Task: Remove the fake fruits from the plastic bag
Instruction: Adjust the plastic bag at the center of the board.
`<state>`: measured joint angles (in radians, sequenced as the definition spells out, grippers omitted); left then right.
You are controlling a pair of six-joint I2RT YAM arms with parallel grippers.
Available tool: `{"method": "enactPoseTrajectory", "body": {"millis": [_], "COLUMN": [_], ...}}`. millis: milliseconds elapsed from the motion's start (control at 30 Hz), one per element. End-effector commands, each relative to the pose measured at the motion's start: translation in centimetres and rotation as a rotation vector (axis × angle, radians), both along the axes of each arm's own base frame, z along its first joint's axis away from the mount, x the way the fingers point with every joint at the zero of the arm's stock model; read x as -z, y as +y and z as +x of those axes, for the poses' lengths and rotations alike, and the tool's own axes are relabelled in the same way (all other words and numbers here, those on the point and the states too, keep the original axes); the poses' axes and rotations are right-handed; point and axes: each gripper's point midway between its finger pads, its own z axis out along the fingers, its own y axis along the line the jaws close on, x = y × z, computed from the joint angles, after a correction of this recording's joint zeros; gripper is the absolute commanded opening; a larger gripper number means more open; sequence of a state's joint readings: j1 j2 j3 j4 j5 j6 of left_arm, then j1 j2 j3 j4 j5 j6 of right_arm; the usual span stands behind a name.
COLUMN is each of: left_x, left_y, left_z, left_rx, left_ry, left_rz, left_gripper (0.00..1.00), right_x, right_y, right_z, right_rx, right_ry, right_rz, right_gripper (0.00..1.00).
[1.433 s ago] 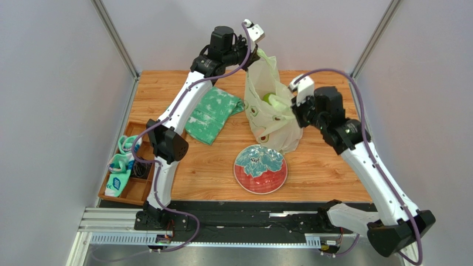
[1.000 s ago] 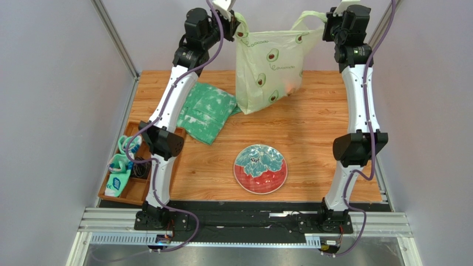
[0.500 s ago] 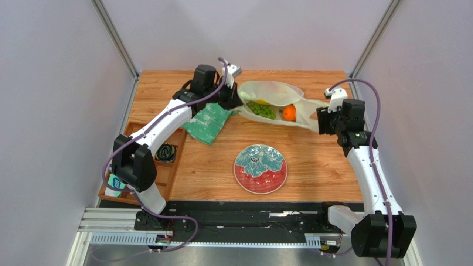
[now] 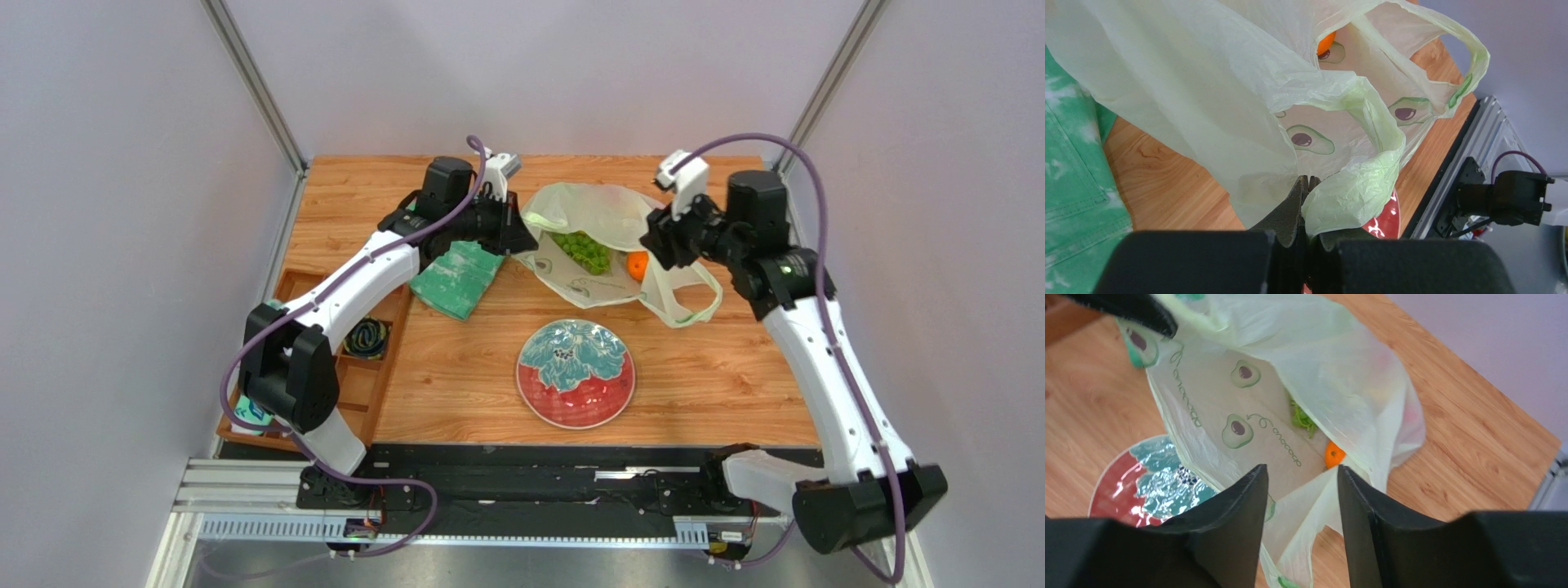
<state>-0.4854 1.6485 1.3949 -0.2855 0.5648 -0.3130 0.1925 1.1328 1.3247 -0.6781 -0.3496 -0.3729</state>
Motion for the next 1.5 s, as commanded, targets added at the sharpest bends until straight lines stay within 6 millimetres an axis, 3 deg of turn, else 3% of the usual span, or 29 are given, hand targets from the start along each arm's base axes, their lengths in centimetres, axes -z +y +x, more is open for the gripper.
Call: {"method": "enactPoseTrajectory", "body": {"millis": [0,33,100,167,333,367,467,500,567,633,700,800,967,1167,1267,1467], "left_x": [-3.3,-3.2,-3.3,-3.7,-4.2,-4.2,-4.1,-4.1,-4.0,-4.7,-4.2,-3.8,-3.3,-3.8,-3.6,-3.3], "left_y": [-0.1,-0.1,0.1,0.1,0.1,0.2,0.5,0.7,1.1,1.6,1.9,2.1,1.4,0.8,0.7,0.6], "left_z": [0.0,-0.1,-0.2,-0.4,-0.5,-0.6,-1.2,-1.5,-2.9,-4.0,-5.0,-5.4,-4.2,-2.7,-2.4,-2.7], "left_rx": [-0.027,-0.029,-0.036,-0.036,-0.041,-0.042,-0.038,-0.035,-0.008,0.009,0.028,0.032,0.022,0.001,-0.011,-0.004], "left_ry": [-0.037,-0.035,-0.031,-0.033,-0.034,-0.033,-0.027,-0.027,-0.033,-0.059,-0.053,-0.054,-0.033,-0.034,-0.023,-0.016], "left_rz": [-0.064,-0.062,-0.061,-0.069,-0.081,-0.080,-0.070,-0.067,-0.069,-0.076,-0.073,-0.070,-0.072,-0.085,-0.088,-0.092], "left_gripper": [0.03,0.03,0.01,0.00,0.00,0.00,0.00,0.00,0.00,0.00,0.00,0.00,0.00,0.00,0.00,0.00], "right_x": [5.2,7.0,7.5,9.6,14.9,16.1,19.2,20.7,21.6,21.7,21.3,19.6,17.3,15.5,15.9,18.6], "right_y": [3.8,4.2,4.8,4.7,2.2,0.8,-1.4,-2.3,-2.8,-3.6,-3.9,-3.5,-0.9,2.6,3.1,2.2], "right_z": [0.9,1.4,2.1,2.8,4.8,5.2,3.4,0.8,-1.8,-4.8,-5.7,-4.0,0.2,-0.3,-0.4,2.5], "right_rx": [-0.199,-0.218,-0.263,-0.282,-0.252,-0.206,-0.150,-0.155,-0.165,-0.170,-0.161,-0.134,-0.165,-0.355,-0.399,-0.329], "right_ry": [0.108,0.165,0.172,0.246,0.327,0.345,0.430,0.498,0.552,0.586,0.581,0.495,0.466,0.462,0.441,0.450], "right_rz": [-0.114,-0.132,-0.171,-0.221,-0.423,-0.486,-0.555,-0.568,-0.563,-0.563,-0.559,-0.538,-0.474,-0.381,-0.420,-0.512], "right_gripper": [0.43,0.36,0.30,0.22,0.12,0.11,0.09,0.09,0.09,0.09,0.08,0.08,0.11,0.14,0.18,0.44]}}
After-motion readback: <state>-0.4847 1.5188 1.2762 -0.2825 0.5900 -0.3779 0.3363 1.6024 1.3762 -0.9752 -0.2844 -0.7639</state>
